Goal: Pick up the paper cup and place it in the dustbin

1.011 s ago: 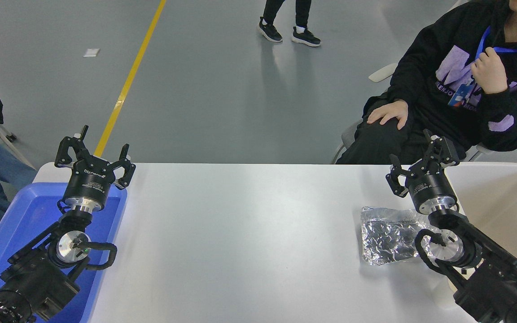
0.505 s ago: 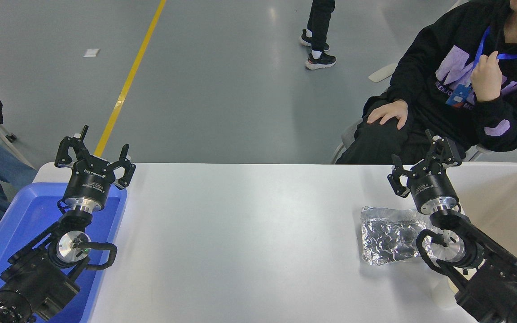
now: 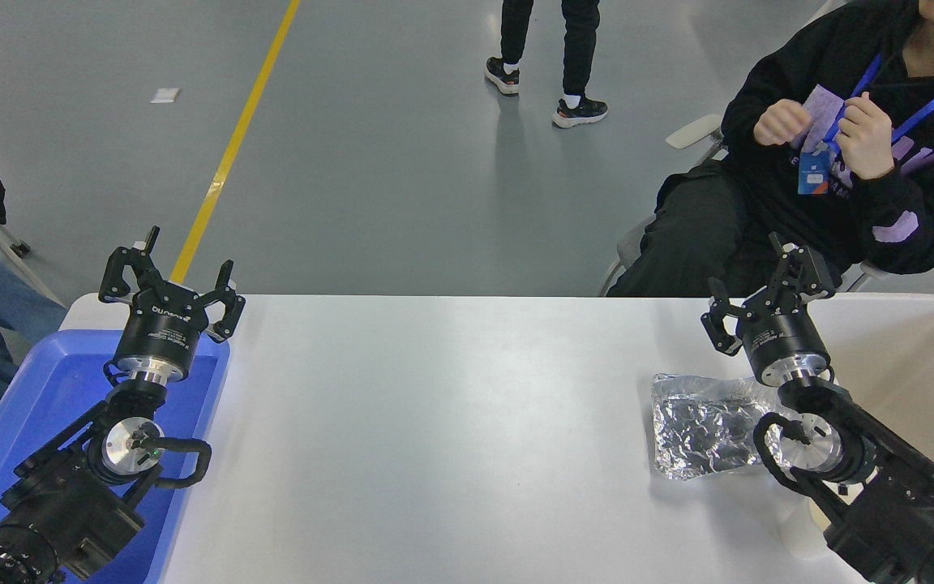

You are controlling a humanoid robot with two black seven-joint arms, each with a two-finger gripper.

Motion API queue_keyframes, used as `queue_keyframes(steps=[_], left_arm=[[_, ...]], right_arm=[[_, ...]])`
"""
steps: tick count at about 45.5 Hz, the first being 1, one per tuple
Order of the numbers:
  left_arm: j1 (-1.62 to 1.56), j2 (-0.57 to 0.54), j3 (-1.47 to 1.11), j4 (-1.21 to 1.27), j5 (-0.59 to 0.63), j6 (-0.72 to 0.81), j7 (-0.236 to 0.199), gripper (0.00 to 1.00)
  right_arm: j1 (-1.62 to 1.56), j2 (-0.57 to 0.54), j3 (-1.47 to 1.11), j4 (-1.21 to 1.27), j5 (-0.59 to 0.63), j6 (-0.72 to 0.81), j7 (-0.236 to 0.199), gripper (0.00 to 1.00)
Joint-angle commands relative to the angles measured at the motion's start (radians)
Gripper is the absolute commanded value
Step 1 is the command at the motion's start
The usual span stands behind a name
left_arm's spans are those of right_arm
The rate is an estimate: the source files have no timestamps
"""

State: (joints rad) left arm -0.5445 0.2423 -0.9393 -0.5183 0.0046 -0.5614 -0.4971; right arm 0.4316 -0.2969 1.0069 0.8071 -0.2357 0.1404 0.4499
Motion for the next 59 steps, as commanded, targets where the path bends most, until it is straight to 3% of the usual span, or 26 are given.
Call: queue_keyframes(steps=[1, 14, 28, 36, 46, 59], left_arm=[[0.000, 0.000, -0.001, 0.000, 0.000, 0.000, -0.001, 0.98], [0.000, 0.000, -0.001, 0.000, 0.000, 0.000, -0.001, 0.98], [0.000, 0.000, -0.001, 0.001, 0.000, 0.000, -0.001, 0.98], [0.000, 0.000, 0.001, 0.000, 0.000, 0.000, -0.001, 0.98], [-0.002, 0.000, 0.001, 0.000, 0.000, 0.000, -0.001, 0.98], [-0.002, 0.000, 0.002, 0.000, 0.000, 0.000, 0.000, 0.98]], right_arm=[[-0.017, -0.062, -0.076, 0.058, 0.001, -0.007, -0.004, 1.00], [-0.007, -0.143, -0.137, 0.066, 0.076, -0.007, -0.005, 1.00], [0.297, -0.392, -0.793, 0.127, 0.516, -0.002, 0.001, 1.00], [0.489, -0.481, -1.123, 0.126, 0.559, 0.033, 0.004, 1.00], [0.915, -0.469, -1.759, 0.144, 0.559, 0.088, 0.004, 1.00], [1.323, -0.324, -2.313, 0.185, 0.550, 0.413, 0.001, 1.00]])
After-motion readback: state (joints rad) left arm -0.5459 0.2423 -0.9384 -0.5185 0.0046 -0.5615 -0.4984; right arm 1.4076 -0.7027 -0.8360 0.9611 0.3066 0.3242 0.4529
